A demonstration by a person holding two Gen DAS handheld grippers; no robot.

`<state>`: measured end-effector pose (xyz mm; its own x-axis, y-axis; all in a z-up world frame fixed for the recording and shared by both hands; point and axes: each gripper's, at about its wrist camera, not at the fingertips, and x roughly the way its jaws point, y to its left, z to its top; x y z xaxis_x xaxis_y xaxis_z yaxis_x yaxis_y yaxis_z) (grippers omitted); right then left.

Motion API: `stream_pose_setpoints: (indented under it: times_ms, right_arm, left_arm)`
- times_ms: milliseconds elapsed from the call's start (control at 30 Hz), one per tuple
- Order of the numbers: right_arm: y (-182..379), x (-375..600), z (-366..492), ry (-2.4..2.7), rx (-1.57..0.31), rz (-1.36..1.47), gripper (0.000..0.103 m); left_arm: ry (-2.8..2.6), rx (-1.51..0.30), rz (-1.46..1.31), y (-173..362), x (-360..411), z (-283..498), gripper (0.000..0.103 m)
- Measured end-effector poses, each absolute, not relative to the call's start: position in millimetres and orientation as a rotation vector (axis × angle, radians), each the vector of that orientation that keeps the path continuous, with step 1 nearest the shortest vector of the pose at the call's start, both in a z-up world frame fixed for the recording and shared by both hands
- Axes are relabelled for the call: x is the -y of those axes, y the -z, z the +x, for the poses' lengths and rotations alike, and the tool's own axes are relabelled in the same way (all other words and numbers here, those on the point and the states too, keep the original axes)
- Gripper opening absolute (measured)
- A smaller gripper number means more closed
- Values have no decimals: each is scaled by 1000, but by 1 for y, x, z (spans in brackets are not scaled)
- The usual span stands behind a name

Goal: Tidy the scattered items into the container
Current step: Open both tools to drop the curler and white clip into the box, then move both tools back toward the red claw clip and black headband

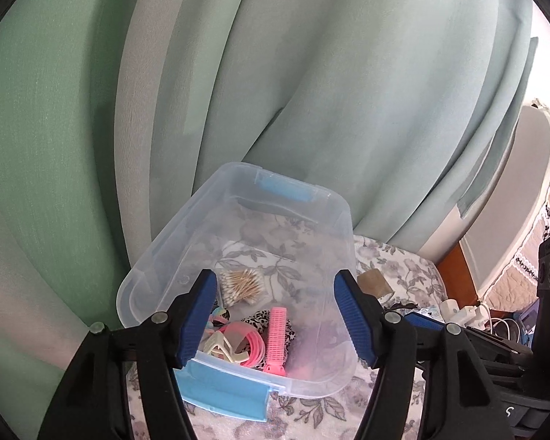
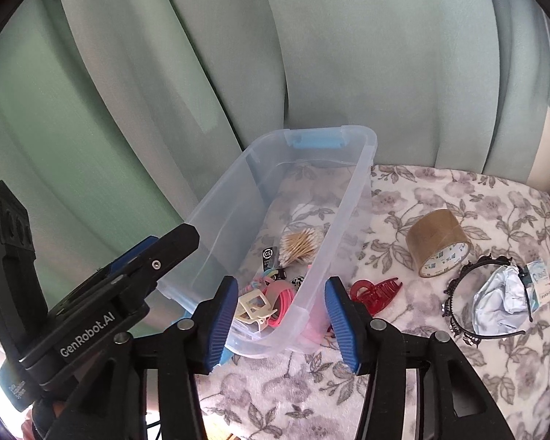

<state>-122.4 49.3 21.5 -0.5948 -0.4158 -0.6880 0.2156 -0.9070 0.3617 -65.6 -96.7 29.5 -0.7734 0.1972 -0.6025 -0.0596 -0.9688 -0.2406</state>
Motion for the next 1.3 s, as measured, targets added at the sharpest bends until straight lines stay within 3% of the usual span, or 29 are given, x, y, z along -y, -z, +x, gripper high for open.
stream_pose_setpoints:
  times_ms: [333,700,1300]
  right_arm:
    - [-39,-90,-87,2558,433,1065,64]
    - [-44,-149,-45,2656,558,986,67]
    - [-14,-239,-22,2797,772,1009,70]
  left_arm:
    - [-2818,191,-925,-58,55,-39,68]
    - [-2740,72,-893,-68,0,-20,68]
    - [-2624,-17,-1031,-32,-56,-28,68]
